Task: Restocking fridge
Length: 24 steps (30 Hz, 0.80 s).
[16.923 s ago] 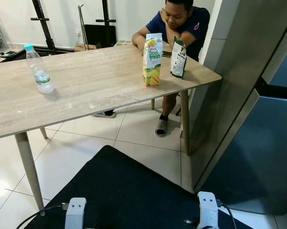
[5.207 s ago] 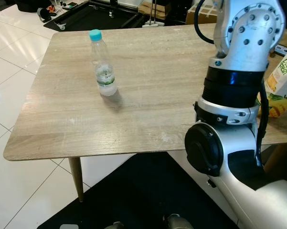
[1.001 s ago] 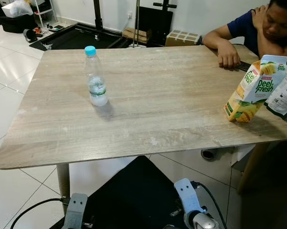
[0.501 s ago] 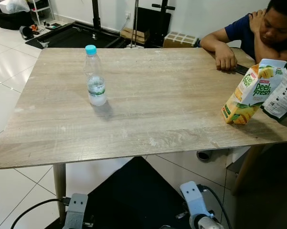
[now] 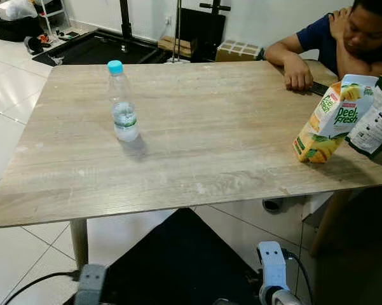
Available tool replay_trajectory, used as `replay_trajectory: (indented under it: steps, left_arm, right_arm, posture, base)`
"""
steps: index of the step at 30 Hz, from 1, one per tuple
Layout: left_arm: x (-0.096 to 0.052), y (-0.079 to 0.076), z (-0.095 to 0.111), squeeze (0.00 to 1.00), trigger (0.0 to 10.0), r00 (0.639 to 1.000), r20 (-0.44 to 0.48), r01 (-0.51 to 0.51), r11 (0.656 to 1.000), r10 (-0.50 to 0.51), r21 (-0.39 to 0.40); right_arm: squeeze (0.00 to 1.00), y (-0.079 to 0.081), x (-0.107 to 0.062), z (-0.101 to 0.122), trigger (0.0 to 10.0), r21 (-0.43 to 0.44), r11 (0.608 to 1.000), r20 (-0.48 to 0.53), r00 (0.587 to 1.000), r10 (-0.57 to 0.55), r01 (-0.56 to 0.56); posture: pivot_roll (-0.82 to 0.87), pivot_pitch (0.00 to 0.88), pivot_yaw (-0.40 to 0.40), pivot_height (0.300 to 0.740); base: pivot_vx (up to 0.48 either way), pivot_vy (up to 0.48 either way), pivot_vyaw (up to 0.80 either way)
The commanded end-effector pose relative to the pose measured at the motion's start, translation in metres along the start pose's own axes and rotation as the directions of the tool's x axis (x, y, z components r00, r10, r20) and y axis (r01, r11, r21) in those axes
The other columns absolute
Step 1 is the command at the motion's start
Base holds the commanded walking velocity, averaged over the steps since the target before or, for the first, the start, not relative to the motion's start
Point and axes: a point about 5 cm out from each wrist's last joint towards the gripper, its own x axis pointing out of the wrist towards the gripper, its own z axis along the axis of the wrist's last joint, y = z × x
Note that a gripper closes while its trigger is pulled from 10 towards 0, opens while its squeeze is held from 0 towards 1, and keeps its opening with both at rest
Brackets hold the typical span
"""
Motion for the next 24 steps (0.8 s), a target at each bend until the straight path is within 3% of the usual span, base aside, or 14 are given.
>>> replay_trajectory:
  steps: [1,3,6,8,12,16,20,24]
  left_arm:
    - [-0.006,0.0,-0.016,0.0,10.0,0.998,-0.066,0.006,1.0,-0.006,0.013]
    - [-0.006,-0.003,-0.015,0.0,10.0,0.998,-0.06,0.029,0.999,-0.027,0.027]
    - [-0.003,-0.008,-0.009,0.0,10.0,0.999,-0.032,0.033,0.998,-0.034,-0.054]
    - [-0.002,-0.009,-0.007,0.0,10.0,0.998,-0.038,0.039,0.998,-0.041,-0.054]
    - [0.001,-0.018,-0.003,0.0,10.0,0.995,-0.043,0.089,0.996,-0.09,-0.024]
    - [0.003,-0.023,0.0,0.0,10.0,0.995,-0.046,0.083,0.995,-0.086,-0.058]
    - [0.006,-0.024,0.004,0.0,10.0,0.994,-0.051,0.092,0.995,-0.094,-0.049]
    - [0.007,-0.026,0.005,0.0,10.0,0.989,-0.067,0.128,0.992,-0.129,-0.017]
  right_arm:
    - [0.0,-0.007,-0.001,-0.003,10.0,0.023,0.999,-0.024,0.999,-0.043,0.043]
    - [0.0,-0.005,-0.002,-0.006,10.0,0.049,0.998,-0.034,0.999,-0.031,0.033]
    - [0.0,0.004,-0.003,-0.015,10.0,-0.013,1.0,-0.078,0.997,0.015,-0.016]
    - [0.0,0.008,-0.003,-0.014,10.0,-0.013,0.999,-0.061,0.997,0.037,-0.038]
    - [0.0,0.01,-0.001,-0.007,10.0,0.068,0.997,0.001,1.0,0.03,-0.03]
    - [0.0,0.012,-0.002,-0.011,10.0,0.004,0.998,-0.033,0.998,0.058,-0.058]
    - [0.0,0.009,-0.003,-0.015,10.0,0.002,0.999,-0.063,0.997,0.033,-0.033]
    - [0.0,0.009,-0.002,-0.011,10.0,0.053,0.998,-0.045,0.998,0.04,-0.038]
  posture:
    - [-0.08,0.096,-0.035,0.713]
    - [-0.08,0.096,-0.035,0.713]
    - [-0.07,0.095,-0.049,0.713]
    - [-0.08,0.094,-0.031,0.713]
    - [-0.09,0.097,-0.031,0.713]
    - [-0.09,0.079,-0.04,0.713]
    - [-0.09,0.085,-0.039,0.723]
    - [-0.1,0.087,-0.025,0.74]
  base:
    - [0.0,0.0,0.0]
    - [0.0,0.0,0.0]
    - [0.0,0.0,0.0]
    - [0.0,0.0,0.0]
    - [0.0,0.0,0.0]
    - [0.0,0.0,0.0]
    - [0.0,0.0,0.0]
    - [0.0,0.0,0.0]
